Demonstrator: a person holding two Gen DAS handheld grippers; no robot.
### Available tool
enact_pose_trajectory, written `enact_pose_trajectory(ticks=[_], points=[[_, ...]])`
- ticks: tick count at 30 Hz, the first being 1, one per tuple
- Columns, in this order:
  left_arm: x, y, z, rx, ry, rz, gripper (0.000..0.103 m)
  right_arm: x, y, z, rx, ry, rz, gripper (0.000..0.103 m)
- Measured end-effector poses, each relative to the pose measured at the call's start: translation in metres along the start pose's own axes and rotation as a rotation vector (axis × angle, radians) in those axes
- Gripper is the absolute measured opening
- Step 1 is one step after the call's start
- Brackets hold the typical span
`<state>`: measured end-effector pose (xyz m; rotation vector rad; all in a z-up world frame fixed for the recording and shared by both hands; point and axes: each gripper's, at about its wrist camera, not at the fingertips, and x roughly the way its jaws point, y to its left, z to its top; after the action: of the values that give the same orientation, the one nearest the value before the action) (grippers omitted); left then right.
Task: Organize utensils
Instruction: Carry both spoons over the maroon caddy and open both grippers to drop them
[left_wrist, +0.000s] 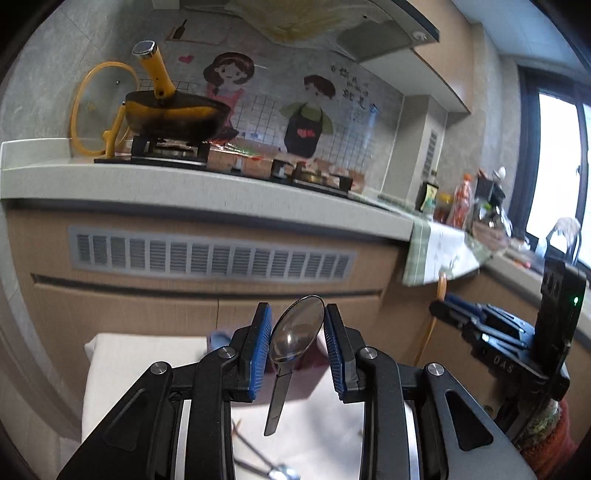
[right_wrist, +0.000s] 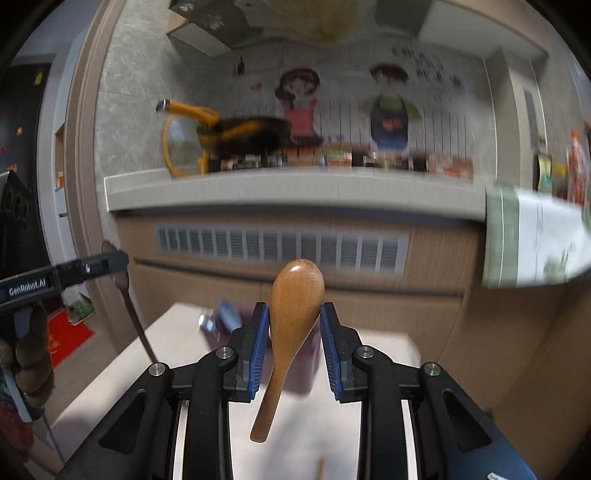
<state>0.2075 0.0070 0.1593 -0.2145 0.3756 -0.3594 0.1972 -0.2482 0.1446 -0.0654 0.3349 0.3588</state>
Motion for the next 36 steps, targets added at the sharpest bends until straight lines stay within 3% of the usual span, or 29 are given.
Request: enact_pose_trajectory(ticks=[5, 8, 14, 19, 23, 25, 31, 36], points=[[0.019, 0.009, 0.037, -0.028, -0.085, 0.008, 0.03, 0.025, -0.003, 0.053, -0.021, -0.076, -0.036, 0.026], [0.04, 0.02, 0.047, -0.053, -0.112, 0.008, 0.03, 0.047, -0.002, 0.059, -0.027, -0.09, -0.035, 0.026], [0.097, 0.046, 0.038, -0.1, -0.072, -0.001, 0.03, 0.106, -0.004, 0.035, -0.006, -0.031, -0.029, 0.026], [0.143, 0.067, 0.01, -0.162, 0.02, -0.041, 0.03, 0.16, -0.008, 0.0, 0.007, 0.065, -0.009, 0.026], [0.168, 0.076, -0.011, -0.165, 0.104, -0.062, 0.043, 0.19, -0.013, -0.023, 0.034, 0.189, 0.077, 0.03], [0.167, 0.077, -0.018, -0.161, 0.101, -0.046, 0.047, 0.195, -0.017, -0.032, 0.058, 0.244, 0.114, 0.032], [0.123, 0.086, -0.044, -0.163, 0.085, 0.007, 0.047, 0.158, -0.019, -0.056, 0.02, 0.271, 0.067, 0.032], [0.091, 0.104, -0.099, -0.178, 0.218, 0.072, 0.047, 0.118, -0.027, -0.103, 0.006, 0.35, 0.018, 0.032]])
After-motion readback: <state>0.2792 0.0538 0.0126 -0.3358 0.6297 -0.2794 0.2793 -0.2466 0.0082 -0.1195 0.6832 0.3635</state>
